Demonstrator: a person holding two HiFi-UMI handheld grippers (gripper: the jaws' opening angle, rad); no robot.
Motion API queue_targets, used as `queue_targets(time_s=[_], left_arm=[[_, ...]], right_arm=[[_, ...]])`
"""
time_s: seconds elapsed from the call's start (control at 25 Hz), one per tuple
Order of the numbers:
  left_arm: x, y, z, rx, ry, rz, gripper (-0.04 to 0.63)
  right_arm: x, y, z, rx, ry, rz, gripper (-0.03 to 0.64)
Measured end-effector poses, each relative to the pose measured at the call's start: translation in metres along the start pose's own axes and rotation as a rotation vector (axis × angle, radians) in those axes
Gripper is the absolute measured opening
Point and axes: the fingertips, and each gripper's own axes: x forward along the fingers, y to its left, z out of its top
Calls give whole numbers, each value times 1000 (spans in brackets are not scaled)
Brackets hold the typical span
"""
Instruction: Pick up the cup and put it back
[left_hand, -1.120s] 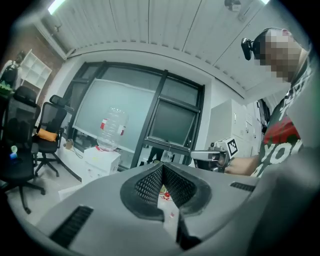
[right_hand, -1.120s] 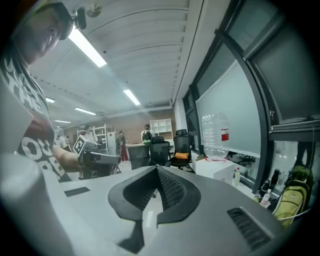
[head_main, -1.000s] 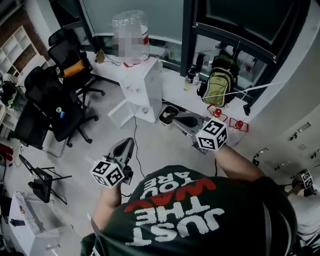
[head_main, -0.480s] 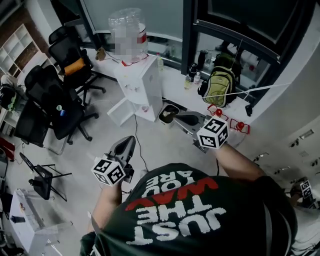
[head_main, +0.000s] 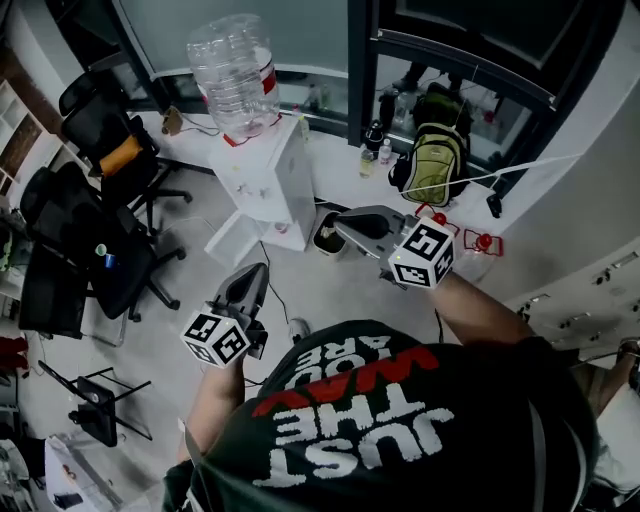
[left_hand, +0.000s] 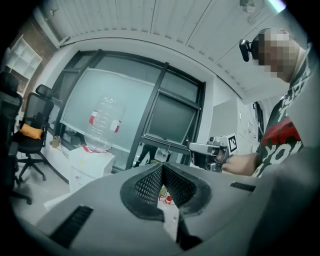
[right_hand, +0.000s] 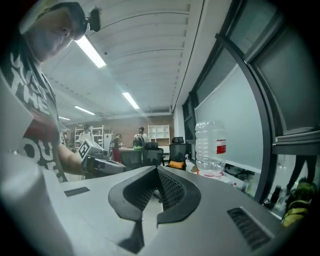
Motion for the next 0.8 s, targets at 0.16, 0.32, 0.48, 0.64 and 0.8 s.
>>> queue_targets(time_s=[0.16,0.32,0.48,0.64,0.8], left_arm=[[19,77,25,-6,18,-48,3],[28,152,61,22,16,-92,3],[28,213,74,-1,-4,-101,3],[30,254,75,-22,-22,-97,3],[27,285,65,-40,-27,-53,3]], right_arm=[[70,-24,15,-12,-10,-27,34],[143,-44,37,-22,-27,-44,34],[202,-56,42,0,-10,-43,34],[247,-69,40,4,28,-31,34],[280,-76,31,9,59,10,34]])
